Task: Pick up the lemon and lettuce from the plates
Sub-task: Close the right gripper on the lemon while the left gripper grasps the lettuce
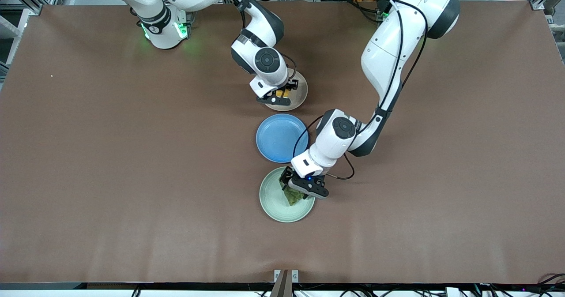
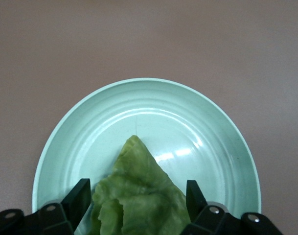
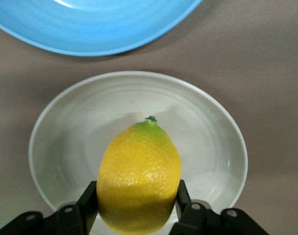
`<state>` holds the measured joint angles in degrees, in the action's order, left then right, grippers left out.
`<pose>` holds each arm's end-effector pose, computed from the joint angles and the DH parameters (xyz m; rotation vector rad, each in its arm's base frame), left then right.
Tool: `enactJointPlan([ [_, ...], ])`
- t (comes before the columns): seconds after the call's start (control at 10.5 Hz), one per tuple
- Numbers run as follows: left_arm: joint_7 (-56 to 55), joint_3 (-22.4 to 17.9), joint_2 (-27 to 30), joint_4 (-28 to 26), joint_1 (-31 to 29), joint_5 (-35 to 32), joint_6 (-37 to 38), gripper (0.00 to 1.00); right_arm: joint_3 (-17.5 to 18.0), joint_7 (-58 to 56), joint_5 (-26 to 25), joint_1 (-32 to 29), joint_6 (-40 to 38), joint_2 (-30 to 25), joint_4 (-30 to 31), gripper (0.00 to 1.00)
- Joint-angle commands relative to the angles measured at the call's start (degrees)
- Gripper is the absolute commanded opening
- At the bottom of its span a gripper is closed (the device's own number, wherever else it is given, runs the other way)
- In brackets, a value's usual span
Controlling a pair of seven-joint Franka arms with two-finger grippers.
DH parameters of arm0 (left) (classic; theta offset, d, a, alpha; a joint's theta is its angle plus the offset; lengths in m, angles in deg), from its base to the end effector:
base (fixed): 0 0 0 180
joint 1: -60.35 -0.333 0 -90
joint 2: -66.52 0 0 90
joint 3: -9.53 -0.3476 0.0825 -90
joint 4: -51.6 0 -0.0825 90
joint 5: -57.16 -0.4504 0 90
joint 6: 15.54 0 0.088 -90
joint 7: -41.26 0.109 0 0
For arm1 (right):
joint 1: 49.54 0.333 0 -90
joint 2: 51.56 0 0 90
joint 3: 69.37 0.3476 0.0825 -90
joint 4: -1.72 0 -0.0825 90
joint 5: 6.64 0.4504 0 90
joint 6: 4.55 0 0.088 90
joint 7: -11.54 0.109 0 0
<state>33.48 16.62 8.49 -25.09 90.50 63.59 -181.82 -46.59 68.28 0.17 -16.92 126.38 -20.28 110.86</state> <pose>0.6973 -0.4846 0.1449 2.6921 -0.4410 0.6390 0.3884 0.5539 0.1980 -3.0421 0.2244 0.4825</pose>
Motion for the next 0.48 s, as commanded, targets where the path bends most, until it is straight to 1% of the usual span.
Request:
enactJointPlan([
  [0.0,0.4,-0.9,-0.9,1.3,0.6,-5.4,-0.5,0.48,0.4,-0.9,0.1,-2.7,-9.6,-4.4,-2.7,0.01],
  [0.1,0.4,-0.9,-0.8,0.8,0.5,-7.0,-0.3,0.4,0.2,-5.7,0.2,-4.4,-12.8,-6.5,-2.7,0.0],
  [0.19,0.4,-0.9,-0.6,0.5,0.5,-7.2,-0.1,0.33,0.2,-10.3,0.2,-7.2,-15.4,-7.9,-2.7,0.0],
  [0.29,0.4,-1.4,-0.6,0.5,0.5,-7.3,0.0,0.2,0.0,-15.9,0.3,-9.9,-17.2,-9.0,-2.8,0.0],
  [0.38,0.3,-1.6,-0.6,0.4,0.6,-7.3,0.1,0.08,-1.7,-21.5,0.3,-11.2,-18.9,-9.8,-2.7,0.0],
])
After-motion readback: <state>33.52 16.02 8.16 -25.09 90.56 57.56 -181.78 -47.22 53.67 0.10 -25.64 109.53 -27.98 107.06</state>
